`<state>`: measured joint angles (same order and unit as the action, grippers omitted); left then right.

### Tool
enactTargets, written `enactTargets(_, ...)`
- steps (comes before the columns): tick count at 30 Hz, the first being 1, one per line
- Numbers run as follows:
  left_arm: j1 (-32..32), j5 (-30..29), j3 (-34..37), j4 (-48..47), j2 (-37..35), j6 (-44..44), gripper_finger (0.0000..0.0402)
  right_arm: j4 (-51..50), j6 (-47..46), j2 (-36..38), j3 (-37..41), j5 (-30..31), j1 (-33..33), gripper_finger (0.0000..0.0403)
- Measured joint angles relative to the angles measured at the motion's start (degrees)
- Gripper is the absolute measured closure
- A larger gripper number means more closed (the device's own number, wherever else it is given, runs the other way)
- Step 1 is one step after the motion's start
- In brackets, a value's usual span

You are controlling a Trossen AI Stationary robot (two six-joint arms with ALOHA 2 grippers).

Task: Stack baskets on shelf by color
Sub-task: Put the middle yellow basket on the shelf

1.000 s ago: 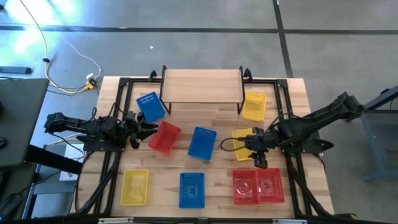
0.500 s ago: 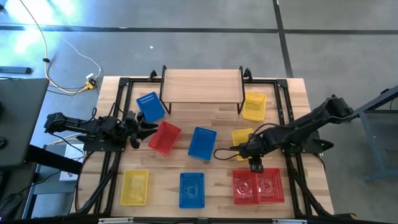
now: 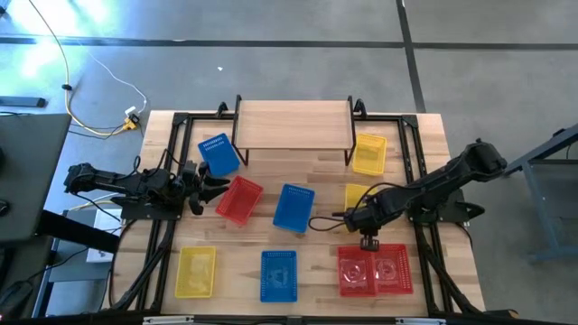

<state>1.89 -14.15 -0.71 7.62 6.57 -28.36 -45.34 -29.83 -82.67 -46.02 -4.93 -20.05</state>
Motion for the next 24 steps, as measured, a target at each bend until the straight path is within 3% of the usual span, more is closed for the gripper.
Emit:
enactTargets(7,0.0,0.0,0.0,-0.02,0.0,0.0,0.0268,-0.29,-1.21,2.3,-5.03,-0.72,0.0,0.0397)
enactTargets(14,0.0,0.0,0.0,-0.02,0.0,0.0,0.0268,0.04,-0.57,2.32,-14.73,2.38,1.18,0.0402)
enactTargets(24,0.0,0.02,0.0,-0.02,0.0,0.0,0.0268,-0.1,10.79,2.32,-26.74,10.5,5.62,0.0403)
